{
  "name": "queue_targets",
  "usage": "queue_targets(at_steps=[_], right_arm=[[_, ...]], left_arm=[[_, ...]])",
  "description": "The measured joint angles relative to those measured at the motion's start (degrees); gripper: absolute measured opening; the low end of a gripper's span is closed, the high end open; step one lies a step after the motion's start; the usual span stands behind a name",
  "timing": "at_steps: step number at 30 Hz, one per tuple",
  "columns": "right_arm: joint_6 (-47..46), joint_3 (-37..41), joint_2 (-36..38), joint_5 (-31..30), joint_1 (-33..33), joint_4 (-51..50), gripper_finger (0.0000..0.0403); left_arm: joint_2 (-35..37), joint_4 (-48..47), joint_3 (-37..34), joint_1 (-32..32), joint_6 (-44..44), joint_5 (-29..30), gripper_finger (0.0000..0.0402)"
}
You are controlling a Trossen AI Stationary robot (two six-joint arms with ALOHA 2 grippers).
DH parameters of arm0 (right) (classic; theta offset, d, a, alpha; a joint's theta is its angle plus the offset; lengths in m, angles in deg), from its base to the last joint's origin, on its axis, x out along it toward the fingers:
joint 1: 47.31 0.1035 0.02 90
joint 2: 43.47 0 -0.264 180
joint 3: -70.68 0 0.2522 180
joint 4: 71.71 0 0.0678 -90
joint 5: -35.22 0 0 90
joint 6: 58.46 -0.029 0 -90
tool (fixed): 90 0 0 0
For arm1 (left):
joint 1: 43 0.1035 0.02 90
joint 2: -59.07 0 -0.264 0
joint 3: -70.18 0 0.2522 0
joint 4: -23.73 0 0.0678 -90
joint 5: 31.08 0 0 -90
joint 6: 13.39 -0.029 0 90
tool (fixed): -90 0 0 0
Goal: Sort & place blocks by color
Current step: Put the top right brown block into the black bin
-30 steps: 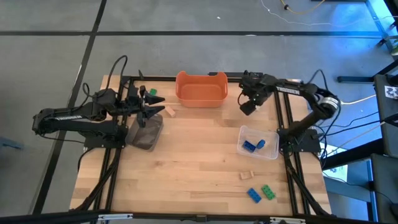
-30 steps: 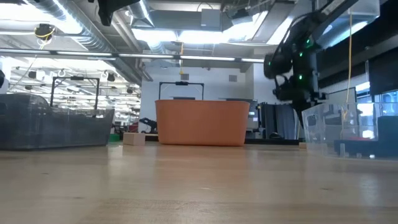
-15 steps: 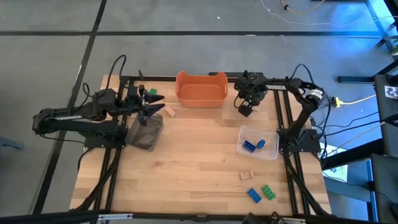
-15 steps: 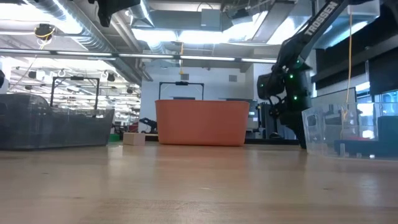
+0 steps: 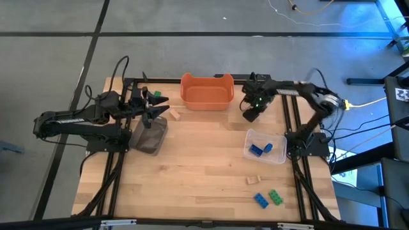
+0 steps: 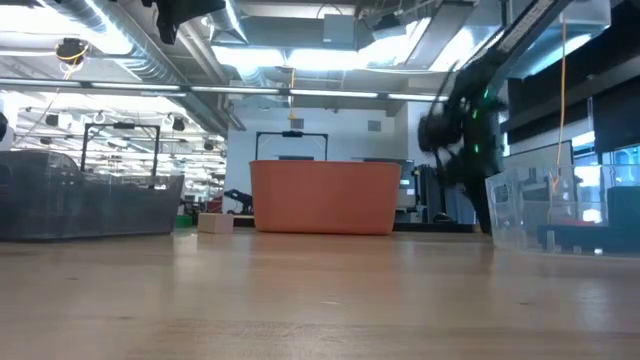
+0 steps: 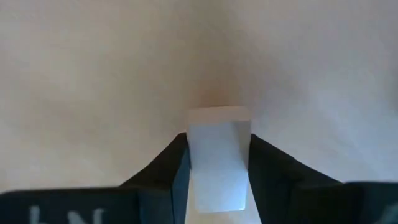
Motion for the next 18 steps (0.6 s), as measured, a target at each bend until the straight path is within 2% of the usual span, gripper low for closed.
queue_targets(at_steps=[4,8,11,14,18], right_arm=[[-9.64,5.65,13.04,3.13,6.99,8.17,0.0127],[-25.26,12.92,26.37,5.57,17.22,26.69,0.0127],[-33.75,16.92,32.18,0.68,23.98,39.76,0.0127],[-34.77,17.76,35.08,-3.98,30.30,51.60,0.0127],[-33.48,16.44,34.11,-11.22,34.19,53.05,0.0127]], left_arm=[[0.02,-0.25,0.00,-0.02,0.09,-0.07,0.0197],[0.02,-0.63,0.00,-0.02,0.42,-0.47,0.0197],[-0.27,-0.66,0.00,-0.02,0.42,-0.58,0.0197],[-1.15,-0.88,0.00,-0.01,0.39,-2.42,0.0197],[-1.62,-0.96,0.00,-0.02,0.20,-3.50,0.0197]])
